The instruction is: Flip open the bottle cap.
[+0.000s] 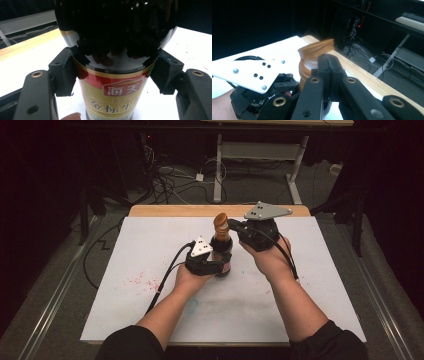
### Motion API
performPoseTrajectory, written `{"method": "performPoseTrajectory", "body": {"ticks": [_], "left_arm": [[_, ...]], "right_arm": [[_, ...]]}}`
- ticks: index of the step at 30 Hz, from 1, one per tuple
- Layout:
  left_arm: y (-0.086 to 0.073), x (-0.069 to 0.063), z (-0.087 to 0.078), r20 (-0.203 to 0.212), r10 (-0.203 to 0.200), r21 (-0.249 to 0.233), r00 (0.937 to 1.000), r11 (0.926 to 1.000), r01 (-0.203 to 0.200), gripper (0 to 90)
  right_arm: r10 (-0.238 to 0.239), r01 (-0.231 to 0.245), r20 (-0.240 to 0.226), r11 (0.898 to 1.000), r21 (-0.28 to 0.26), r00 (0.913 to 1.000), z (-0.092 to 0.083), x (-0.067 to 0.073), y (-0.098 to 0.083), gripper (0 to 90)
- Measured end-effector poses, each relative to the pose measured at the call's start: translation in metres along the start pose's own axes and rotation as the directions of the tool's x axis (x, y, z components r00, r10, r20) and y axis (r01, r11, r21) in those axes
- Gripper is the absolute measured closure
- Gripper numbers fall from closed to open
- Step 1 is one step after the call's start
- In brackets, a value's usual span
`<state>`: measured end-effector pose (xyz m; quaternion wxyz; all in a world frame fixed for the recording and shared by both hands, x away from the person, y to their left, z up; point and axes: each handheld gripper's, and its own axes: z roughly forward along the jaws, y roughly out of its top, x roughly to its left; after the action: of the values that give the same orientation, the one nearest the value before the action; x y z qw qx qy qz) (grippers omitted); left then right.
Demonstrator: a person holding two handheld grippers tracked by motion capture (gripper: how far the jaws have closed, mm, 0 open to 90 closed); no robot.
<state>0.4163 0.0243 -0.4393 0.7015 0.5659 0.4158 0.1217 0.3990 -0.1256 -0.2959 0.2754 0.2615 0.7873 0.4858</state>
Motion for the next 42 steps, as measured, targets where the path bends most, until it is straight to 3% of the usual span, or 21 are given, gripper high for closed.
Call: {"method": "performPoseTrajectory", "body": {"ticks": [1,2,17,19,20,24,29,32,33,37,39,41,42], "left_arm": [[0.0,0.0,0.0,0.0,0.0,0.0,1.0,1.0,0.0,29.1],[0.0,-0.001,0.001,-0.015,-0.027,-0.02,0.9995,0.9995,0.027,29.1],[0.0,0.0,0.001,-0.012,-0.037,-0.029,0.9992,0.9989,0.037,29.0],[0.0,-0.001,0.001,-0.01,-0.036,-0.031,0.9993,0.9989,0.036,28.9],[0.0,0.0,0.0,0.001,-0.011,-0.011,0.9999,0.9999,0.011,28.9],[0.0,0.0,0.0,0.001,-0.012,-0.006,0.9999,0.9999,0.012,28.9],[-0.001,-0.001,0.001,-0.008,-0.04,-0.034,0.9992,0.9986,0.04,28.9],[0.0,0.0,0.001,-0.009,-0.038,-0.03,0.9992,0.9988,0.038,28.9],[0.0,0.001,-0.001,0.002,-0.014,-0.009,0.9999,0.9999,0.014,28.9],[0.0,0.001,-0.001,0.002,-0.015,-0.01,0.9999,0.9998,0.015,28.8],[0.0,0.0,0.001,-0.009,-0.039,-0.03,0.9992,0.9988,0.039,28.8],[0.0,0.001,0.0,0.001,-0.019,-0.012,0.9998,0.9998,0.019,28.7],[0.0,0.0,0.0,-0.009,-0.035,-0.024,0.9994,0.9991,0.035,28.7]], "right_arm": [[0.001,-0.001,0.0,1.0,-0.002,1.0,0.0,0.0,0.0,90.0],[0.001,-0.001,0.001,1.0,-0.003,1.0,0.0,0.001,0.001,90.0],[-0.004,0.004,-0.008,1.0,-0.021,1.0,0.002,0.003,0.01,90.0],[-0.004,0.003,-0.015,1.0,-0.023,0.9999,0.005,0.004,0.014,90.0],[-0.006,0.005,-0.026,1.0,-0.024,0.9997,0.009,0.006,0.018,90.0],[-0.021,0.019,-0.051,0.999,-0.03,0.9985,0.021,0.016,0.029,90.0],[-0.03,0.028,-0.064,0.999,-0.036,0.9975,0.026,0.021,0.033,90.0],[-0.031,0.029,-0.061,0.999,-0.035,0.9977,0.024,0.02,0.033,90.0],[-0.03,0.028,-0.058,0.999,-0.036,0.9979,0.024,0.02,0.033,90.0],[-0.026,0.024,-0.049,0.999,-0.037,0.9985,0.019,0.016,0.031,90.0],[-0.021,0.019,-0.044,0.999,-0.035,0.9988,0.016,0.014,0.029,90.0],[-0.016,0.015,-0.037,0.999,-0.034,0.9992,0.013,0.011,0.026,90.0],[-0.015,0.014,-0.034,0.999,-0.034,0.9993,0.012,0.009,0.025,90.0]]}}
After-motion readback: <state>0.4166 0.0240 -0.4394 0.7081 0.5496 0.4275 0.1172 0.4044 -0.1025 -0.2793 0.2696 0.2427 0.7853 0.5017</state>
